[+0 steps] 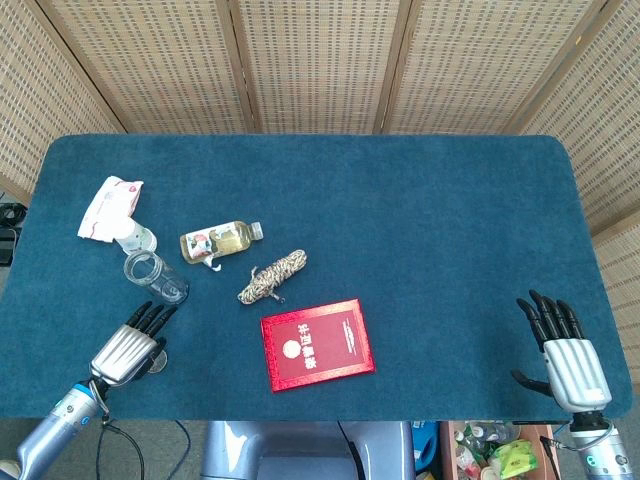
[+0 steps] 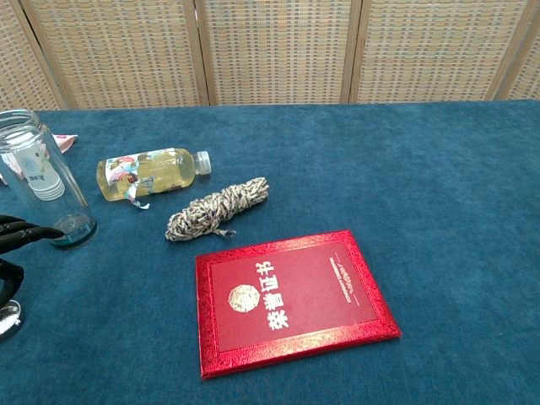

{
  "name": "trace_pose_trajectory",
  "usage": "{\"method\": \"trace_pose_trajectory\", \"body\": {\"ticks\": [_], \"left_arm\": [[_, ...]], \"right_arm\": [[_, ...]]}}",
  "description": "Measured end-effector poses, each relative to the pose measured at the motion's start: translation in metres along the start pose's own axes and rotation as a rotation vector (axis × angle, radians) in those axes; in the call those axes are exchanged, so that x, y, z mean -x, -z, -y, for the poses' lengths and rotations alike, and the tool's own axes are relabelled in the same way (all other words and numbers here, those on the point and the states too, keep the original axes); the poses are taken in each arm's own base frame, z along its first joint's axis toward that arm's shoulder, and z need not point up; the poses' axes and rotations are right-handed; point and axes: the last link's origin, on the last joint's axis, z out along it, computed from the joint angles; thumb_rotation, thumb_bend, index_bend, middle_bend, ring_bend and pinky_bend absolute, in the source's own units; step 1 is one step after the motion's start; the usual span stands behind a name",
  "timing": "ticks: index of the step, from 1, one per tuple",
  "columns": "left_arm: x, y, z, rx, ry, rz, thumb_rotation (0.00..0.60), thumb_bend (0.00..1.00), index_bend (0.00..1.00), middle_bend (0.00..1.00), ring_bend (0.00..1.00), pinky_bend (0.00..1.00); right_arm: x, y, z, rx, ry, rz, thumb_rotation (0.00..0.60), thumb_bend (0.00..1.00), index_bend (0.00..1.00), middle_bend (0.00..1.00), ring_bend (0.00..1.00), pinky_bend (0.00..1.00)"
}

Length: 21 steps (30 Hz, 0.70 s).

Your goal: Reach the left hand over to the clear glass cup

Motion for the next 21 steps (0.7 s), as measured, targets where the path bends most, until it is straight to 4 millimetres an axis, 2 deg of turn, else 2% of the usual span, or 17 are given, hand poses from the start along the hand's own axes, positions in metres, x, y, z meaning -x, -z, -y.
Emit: {"method": "trace_pose_trajectory", "body": {"ticks": [10,21], "left_arm": [[-0.008,0.002,0.004,-0.013,0.009,-0.034,0.6,0.42,0.6,0.0,0.0,0.0],[-0.032,0.009,0.01,-0.026,0.036,-0.105,0.6,0.42,0.6,0.0,0.0,0.0]], "right_arm": [[0.0,0.0,0.0,0.001,0.0,0.002,0.6,0.0,0.0,0.0,0.0,0.0],[0.0,0.0,-0.001,0.001,0.0,0.002,0.6,0.0,0.0,0.0,0.0,0.0]]}}
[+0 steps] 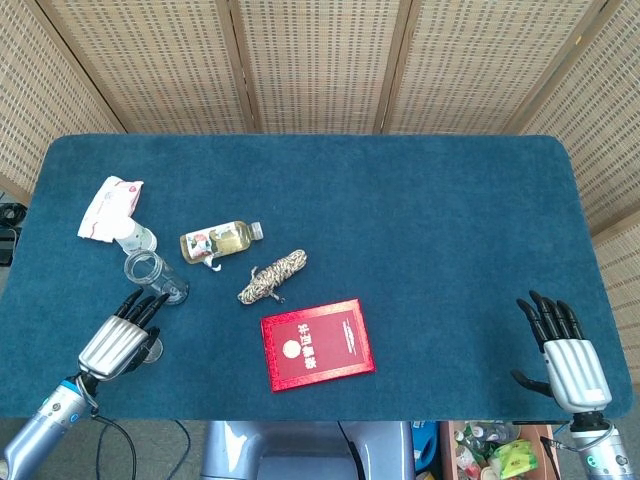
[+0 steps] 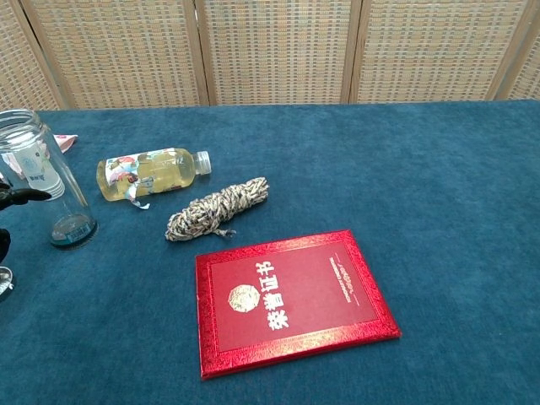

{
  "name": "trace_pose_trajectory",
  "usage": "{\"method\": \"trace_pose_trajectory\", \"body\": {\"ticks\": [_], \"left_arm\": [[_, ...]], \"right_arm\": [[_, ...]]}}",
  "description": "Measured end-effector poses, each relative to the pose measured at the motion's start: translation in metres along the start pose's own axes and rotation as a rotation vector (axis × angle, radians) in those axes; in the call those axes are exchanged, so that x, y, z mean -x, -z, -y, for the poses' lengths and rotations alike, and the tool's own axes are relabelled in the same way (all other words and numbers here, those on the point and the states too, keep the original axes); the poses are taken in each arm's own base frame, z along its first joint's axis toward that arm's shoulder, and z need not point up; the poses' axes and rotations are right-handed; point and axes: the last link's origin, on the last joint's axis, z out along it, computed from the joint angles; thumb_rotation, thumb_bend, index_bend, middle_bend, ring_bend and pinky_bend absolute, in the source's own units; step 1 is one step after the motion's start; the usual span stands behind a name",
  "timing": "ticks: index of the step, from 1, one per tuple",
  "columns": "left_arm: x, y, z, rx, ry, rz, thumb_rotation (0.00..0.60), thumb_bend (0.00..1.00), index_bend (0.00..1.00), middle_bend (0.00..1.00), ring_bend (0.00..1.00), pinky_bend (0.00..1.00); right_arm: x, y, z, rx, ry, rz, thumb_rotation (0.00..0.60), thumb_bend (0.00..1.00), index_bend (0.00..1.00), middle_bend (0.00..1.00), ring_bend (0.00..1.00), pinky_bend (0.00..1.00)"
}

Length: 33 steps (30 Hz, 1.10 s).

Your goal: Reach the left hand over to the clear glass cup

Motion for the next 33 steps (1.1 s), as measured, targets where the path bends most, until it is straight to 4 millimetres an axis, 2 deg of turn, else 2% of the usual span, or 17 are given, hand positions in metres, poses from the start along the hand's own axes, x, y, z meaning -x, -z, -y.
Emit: {"method": "trace_pose_trajectory", "body": {"ticks": [4,11,26,33], "left_arm": [[-0.015,0.002,0.003,-0.007,0.026,-0.033,0.6,0.42,0.6,0.0,0.0,0.0],[-0.053,0.005,0.009,-0.01,0.04,-0.108,0.6,0.42,0.6,0.0,0.0,0.0],[-0.129,0.005,0.009,-0.004,0.034,-0.25,0.6,0.42,0.6,0.0,0.0,0.0],[-0.145,0.0,0.017,-0.03,0.017,-0.268,0.6,0.42,0.6,0.0,0.0,0.0]], "right_arm": [[0.0,0.0,0.0,0.0,0.0,0.001,0.6,0.0,0.0,0.0,0.0,0.0],[0.0,0.001,0.0,-0.003,0.002,0.0,0.6,0.0,0.0,0.0,0.0,0.0],[0.0,0.001,-0.001,-0.002,-0.003,0.0,0.6,0.0,0.0,0.0,0.0,0.0],[-0.001,0.001,0.0,-0.003,-0.005,-0.001,0.6,0.0,0.0,0.0,0.0,0.0]]}}
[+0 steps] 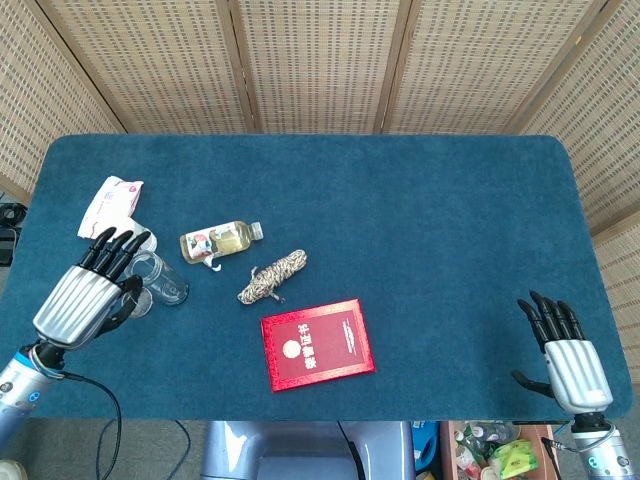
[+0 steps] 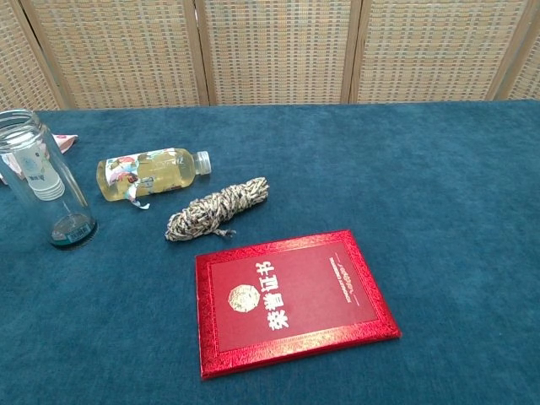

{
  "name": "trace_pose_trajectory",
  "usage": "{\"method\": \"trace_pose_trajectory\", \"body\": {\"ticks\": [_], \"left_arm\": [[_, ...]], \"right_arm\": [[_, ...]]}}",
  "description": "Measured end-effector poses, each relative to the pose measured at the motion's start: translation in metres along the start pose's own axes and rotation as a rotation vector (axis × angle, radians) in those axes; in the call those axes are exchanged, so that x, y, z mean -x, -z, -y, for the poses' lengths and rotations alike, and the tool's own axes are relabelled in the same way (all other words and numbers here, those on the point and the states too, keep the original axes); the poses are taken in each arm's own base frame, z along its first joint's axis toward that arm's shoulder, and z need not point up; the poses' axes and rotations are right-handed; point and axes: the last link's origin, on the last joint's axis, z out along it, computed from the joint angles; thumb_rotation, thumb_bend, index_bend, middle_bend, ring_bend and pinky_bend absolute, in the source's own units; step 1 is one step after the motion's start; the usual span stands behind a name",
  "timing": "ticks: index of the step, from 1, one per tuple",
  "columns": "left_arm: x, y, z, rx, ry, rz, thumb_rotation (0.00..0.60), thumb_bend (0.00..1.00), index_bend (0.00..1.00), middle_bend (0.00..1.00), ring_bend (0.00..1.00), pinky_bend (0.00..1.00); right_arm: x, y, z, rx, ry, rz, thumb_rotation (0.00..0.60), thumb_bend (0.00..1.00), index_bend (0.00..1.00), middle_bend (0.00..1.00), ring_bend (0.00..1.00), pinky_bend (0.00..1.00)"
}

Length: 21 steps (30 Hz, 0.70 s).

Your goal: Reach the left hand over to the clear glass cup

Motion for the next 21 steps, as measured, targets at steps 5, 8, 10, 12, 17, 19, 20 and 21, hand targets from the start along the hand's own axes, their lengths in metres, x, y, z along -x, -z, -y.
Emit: {"method": "trace_pose_trajectory", "body": {"ticks": [5,8,10,12,17,19,20,21], "left_arm": [[-0.001,-0.013,0.009,-0.024,-0.024,0.031,0.6,0.42,0.6,0.0,0.0,0.0],[0.0,-0.022,0.014,-0.043,-0.035,0.053,0.6,0.42,0.6,0.0,0.0,0.0],[0.0,-0.028,0.017,-0.056,-0.038,0.059,0.6,0.42,0.6,0.0,0.0,0.0],[0.001,-0.034,0.02,-0.07,-0.038,0.062,0.6,0.42,0.6,0.0,0.0,0.0],[0.0,-0.047,0.025,-0.093,-0.04,0.06,0.6,0.42,0.6,0.0,0.0,0.0],[0.0,-0.049,0.026,-0.095,-0.042,0.063,0.6,0.42,0.6,0.0,0.0,0.0],[0.001,-0.051,0.026,-0.097,-0.044,0.066,0.6,0.42,0.6,0.0,0.0,0.0],[0.001,-0.052,0.026,-0.099,-0.045,0.068,0.6,0.42,0.6,0.0,0.0,0.0]], "right_arm": [[0.0,0.0,0.0,-0.002,0.001,0.0,0.6,0.0,0.0,0.0,0.0,0.0],[0.0,0.0,0.0,0.0,0.001,0.001,0.6,0.0,0.0,0.0,0.0,0.0],[0.0,0.0,0.0,0.001,0.001,0.001,0.6,0.0,0.0,0.0,0.0,0.0],[0.0,0.0,-0.001,0.001,0.001,0.002,0.6,0.0,0.0,0.0,0.0,0.0],[0.001,0.0,0.0,0.002,0.001,0.005,0.6,0.0,0.0,0.0,0.0,0.0],[0.001,0.0,-0.001,0.002,0.002,0.005,0.6,0.0,0.0,0.0,0.0,0.0],[0.001,0.0,-0.001,0.002,0.002,0.005,0.6,0.0,0.0,0.0,0.0,0.0],[0.001,0.0,-0.001,0.001,0.002,0.005,0.6,0.0,0.0,0.0,0.0,0.0]]}}
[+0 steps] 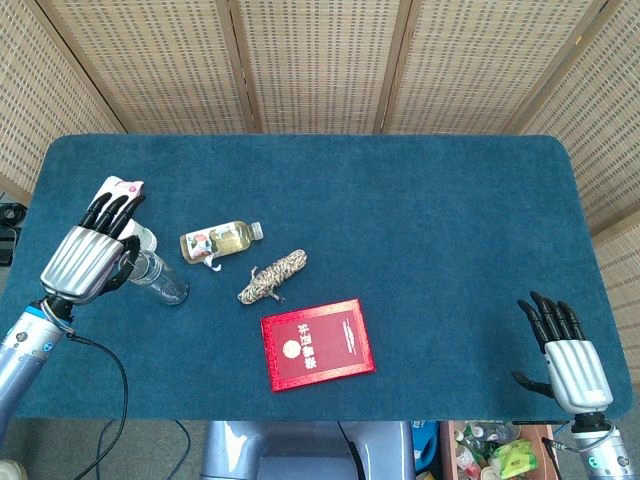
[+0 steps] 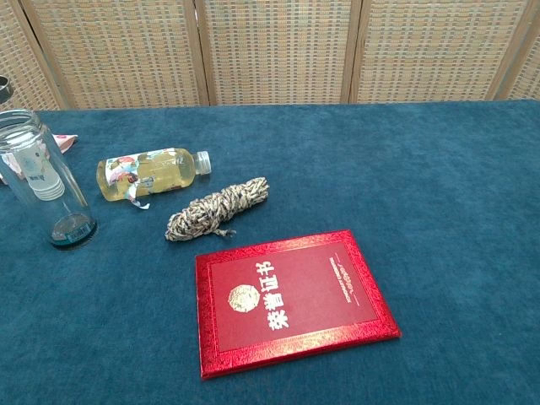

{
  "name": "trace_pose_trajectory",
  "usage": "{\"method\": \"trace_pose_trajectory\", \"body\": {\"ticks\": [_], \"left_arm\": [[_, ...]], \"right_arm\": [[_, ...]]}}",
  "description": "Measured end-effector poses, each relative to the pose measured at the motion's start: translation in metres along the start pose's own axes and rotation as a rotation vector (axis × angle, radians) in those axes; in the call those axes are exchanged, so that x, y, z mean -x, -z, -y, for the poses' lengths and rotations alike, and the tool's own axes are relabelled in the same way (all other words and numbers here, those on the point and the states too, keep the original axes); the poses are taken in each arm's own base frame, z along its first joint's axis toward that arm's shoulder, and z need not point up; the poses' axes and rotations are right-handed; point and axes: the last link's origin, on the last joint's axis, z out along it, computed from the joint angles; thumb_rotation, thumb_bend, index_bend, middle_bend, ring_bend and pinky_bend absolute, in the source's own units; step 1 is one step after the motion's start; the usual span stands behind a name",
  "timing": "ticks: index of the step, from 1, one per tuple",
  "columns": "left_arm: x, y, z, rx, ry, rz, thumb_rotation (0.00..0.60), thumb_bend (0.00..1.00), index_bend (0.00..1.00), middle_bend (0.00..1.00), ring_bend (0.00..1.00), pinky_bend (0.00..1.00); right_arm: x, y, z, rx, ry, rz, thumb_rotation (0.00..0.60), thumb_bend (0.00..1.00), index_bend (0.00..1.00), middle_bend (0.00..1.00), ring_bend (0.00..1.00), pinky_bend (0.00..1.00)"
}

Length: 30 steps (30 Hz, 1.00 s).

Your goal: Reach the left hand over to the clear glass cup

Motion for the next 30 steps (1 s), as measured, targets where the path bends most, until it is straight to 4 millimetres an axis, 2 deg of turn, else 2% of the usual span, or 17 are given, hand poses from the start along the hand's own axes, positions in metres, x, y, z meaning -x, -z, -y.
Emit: {"method": "trace_pose_trajectory", "body": {"ticks": [14,30], "left_arm": [[0.015,-0.007,0.011,-0.044,0.004,0.043,0.6,0.42,0.6,0.0,0.0,0.0],[0.024,-0.014,0.006,-0.038,0.014,0.051,0.6,0.42,0.6,0.0,0.0,0.0]], "right_arm": [[0.0,0.0,0.0,-0.001,0.0,0.001,0.6,0.0,0.0,0.0,0.0,0.0],[0.001,0.0,0.001,-0.002,0.003,0.003,0.6,0.0,0.0,0.0,0.0,0.0]]}}
